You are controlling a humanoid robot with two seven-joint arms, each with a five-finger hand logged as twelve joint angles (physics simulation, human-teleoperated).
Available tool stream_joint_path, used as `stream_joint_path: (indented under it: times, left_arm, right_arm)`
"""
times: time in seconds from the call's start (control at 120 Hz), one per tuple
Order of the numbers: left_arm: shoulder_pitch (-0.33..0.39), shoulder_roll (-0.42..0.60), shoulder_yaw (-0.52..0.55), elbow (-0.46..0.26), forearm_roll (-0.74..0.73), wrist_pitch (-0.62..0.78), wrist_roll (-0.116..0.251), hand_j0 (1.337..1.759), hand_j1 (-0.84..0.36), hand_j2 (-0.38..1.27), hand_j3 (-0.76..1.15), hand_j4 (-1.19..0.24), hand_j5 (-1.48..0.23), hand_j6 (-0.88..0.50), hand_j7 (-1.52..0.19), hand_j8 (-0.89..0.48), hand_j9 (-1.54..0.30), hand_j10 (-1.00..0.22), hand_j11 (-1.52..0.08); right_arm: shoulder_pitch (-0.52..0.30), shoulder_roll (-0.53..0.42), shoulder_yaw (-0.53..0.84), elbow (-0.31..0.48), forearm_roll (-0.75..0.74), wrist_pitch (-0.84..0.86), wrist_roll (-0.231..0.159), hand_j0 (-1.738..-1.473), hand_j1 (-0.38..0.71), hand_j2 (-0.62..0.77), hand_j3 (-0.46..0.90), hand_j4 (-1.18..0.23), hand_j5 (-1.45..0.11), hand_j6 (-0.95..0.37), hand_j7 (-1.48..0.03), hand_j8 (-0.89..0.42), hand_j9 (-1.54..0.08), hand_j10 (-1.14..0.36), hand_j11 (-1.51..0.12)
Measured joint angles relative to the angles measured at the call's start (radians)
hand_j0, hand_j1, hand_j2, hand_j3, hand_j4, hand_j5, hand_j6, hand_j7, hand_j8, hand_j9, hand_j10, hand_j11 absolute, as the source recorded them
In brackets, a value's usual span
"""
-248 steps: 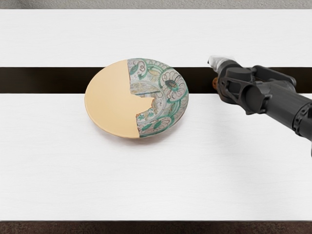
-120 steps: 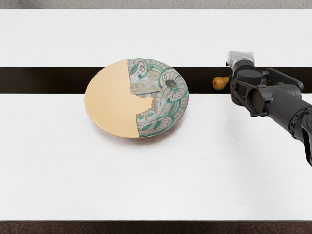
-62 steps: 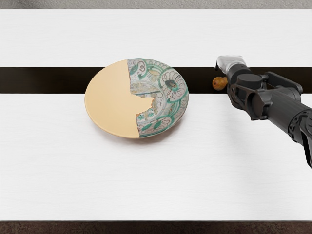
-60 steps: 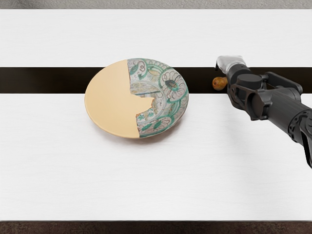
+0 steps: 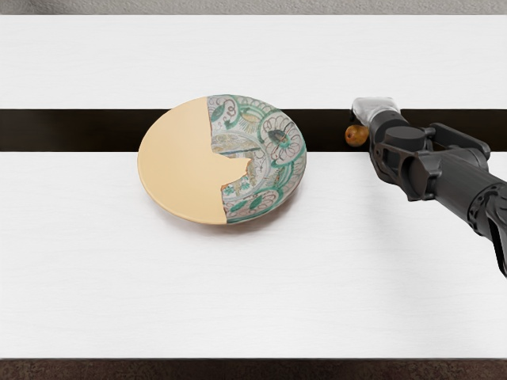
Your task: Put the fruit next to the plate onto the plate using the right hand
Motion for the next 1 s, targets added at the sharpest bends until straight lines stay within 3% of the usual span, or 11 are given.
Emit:
stream_joint_path:
  times: [0.367, 0.667, 0.775, 0.925, 1.0]
  left_arm:
    - [0.0, 0.0, 0.0, 0.0, 0.0, 0.0, 0.0, 1.658, 0.33, 0.0, 0.0, -0.02, -0.02, -0.02, -0.02, -0.02, -0.02, -0.02, -0.02]
    - [0.0, 0.0, 0.0, 0.0, 0.0, 0.0, 0.0, 1.658, 0.33, 0.0, 0.0, -0.02, -0.02, -0.02, -0.02, -0.02, -0.02, -0.02, -0.02]
    - [0.0, 0.0, 0.0, 0.0, 0.0, 0.0, 0.0, 1.658, 0.33, 0.0, 0.0, -0.02, -0.02, -0.02, -0.02, -0.02, -0.02, -0.02, -0.02]
    - [0.0, 0.0, 0.0, 0.0, 0.0, 0.0, 0.0, 1.658, 0.33, 0.0, 0.0, -0.02, -0.02, -0.02, -0.02, -0.02, -0.02, -0.02, -0.02]
    - [0.0, 0.0, 0.0, 0.0, 0.0, 0.0, 0.0, 1.658, 0.33, 0.0, 0.0, -0.02, -0.02, -0.02, -0.02, -0.02, -0.02, -0.02, -0.02]
  right_arm:
    - [0.001, 0.0, 0.001, 0.033, 0.002, 0.0, -0.001, -1.658, 0.18, -0.09, 0.0, -0.45, -0.58, -0.45, -0.58, -0.41, -0.58, -0.45, -0.58]
    - [-0.012, 0.0, 0.006, 0.034, -0.011, -0.008, -0.002, -1.65, 0.22, -0.07, -0.01, -0.59, -0.54, -0.44, -0.65, -0.37, -0.58, -0.57, -0.58]
    - [-0.013, 0.0, 0.005, 0.034, 0.004, -0.006, -0.002, -1.651, 0.27, -0.08, 0.0, -0.62, -0.6, -0.41, -0.7, -0.32, -0.64, -0.6, -0.64]
    - [-0.013, 0.0, 0.002, 0.034, 0.031, -0.003, -0.001, -1.653, 0.35, -0.1, 0.0, -0.56, -0.69, -0.33, -0.79, -0.22, -0.75, -0.65, -0.75]
    - [-0.013, 0.0, 0.002, 0.033, 0.037, 0.0, -0.002, -1.652, 0.39, -0.02, 0.0, -0.54, -0.74, -0.3, -0.84, -0.19, -0.8, -0.69, -0.8]
